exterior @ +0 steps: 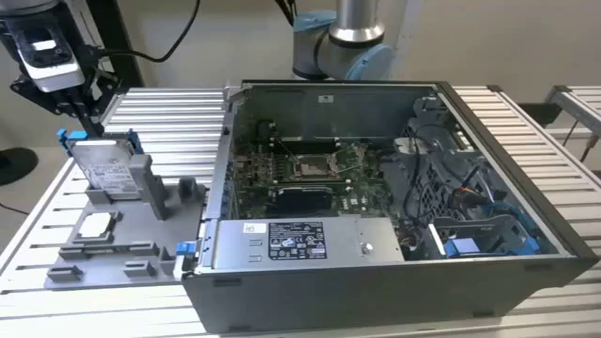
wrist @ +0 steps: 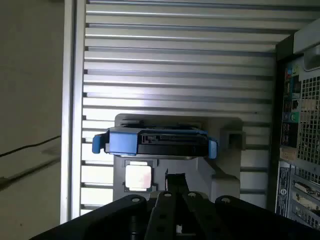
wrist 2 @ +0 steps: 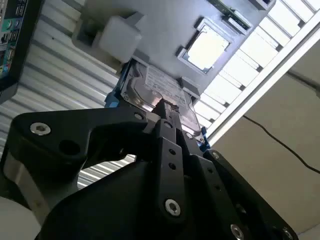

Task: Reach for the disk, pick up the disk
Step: 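Reach for the disk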

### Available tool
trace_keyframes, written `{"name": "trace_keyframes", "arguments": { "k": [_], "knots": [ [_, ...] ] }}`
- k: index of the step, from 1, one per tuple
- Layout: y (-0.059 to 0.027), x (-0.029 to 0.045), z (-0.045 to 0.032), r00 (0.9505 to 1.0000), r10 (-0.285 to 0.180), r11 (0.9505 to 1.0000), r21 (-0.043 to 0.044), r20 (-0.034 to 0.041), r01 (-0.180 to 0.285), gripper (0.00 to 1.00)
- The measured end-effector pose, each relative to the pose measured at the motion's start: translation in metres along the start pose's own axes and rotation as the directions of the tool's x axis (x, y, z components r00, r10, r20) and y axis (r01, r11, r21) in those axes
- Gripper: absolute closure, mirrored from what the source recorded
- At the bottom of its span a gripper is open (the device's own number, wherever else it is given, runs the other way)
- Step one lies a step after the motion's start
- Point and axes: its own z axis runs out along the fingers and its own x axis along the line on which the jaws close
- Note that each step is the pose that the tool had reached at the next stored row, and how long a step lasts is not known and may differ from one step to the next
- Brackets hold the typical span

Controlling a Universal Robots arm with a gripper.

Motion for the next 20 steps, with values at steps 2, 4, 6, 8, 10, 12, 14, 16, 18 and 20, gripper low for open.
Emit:
{"name": "trace_keyframes", "arguments": {
  "k": [2, 4, 6, 8, 10, 12, 14, 16, 18, 20],
  "knots": [
    [0.0000, 0.0000, 0.0000, 1.0000, 0.000, 1.0000, 0.0000, 0.0000, 0.000, 1.00],
    [0.0000, 0.0000, 0.0000, 1.0000, 0.000, 1.0000, 0.0000, 0.0000, 0.000, 1.00],
    [0.0000, 0.0000, 0.0000, 1.0000, 0.000, 1.0000, 0.0000, 0.0000, 0.000, 1.00],
    [0.0000, 0.0000, 0.0000, 1.0000, 0.000, 1.0000, 0.0000, 0.0000, 0.000, 1.00],
    [0.0000, 0.0000, 0.0000, 1.0000, 0.000, 1.0000, 0.0000, 0.0000, 0.000, 1.00],
    [0.0000, 0.0000, 0.0000, 1.0000, 0.000, 1.0000, 0.0000, 0.0000, 0.000, 1.00],
    [0.0010, 0.0000, 0.0000, 1.0000, 0.000, 1.0000, 0.0001, -0.0001, 0.000, 1.00],
    [0.0043, 0.0000, 0.0001, 1.0000, 0.002, 1.0000, 0.0000, 0.0000, -0.002, 1.00],
    [0.0093, 0.0010, 0.0003, 1.0000, 0.002, 1.0000, 0.0001, 0.0000, -0.002, 1.00],
    [0.0131, 0.0052, 0.0005, 1.0000, 0.002, 1.0000, 0.0001, 0.0001, -0.002, 1.00]
  ]
}}
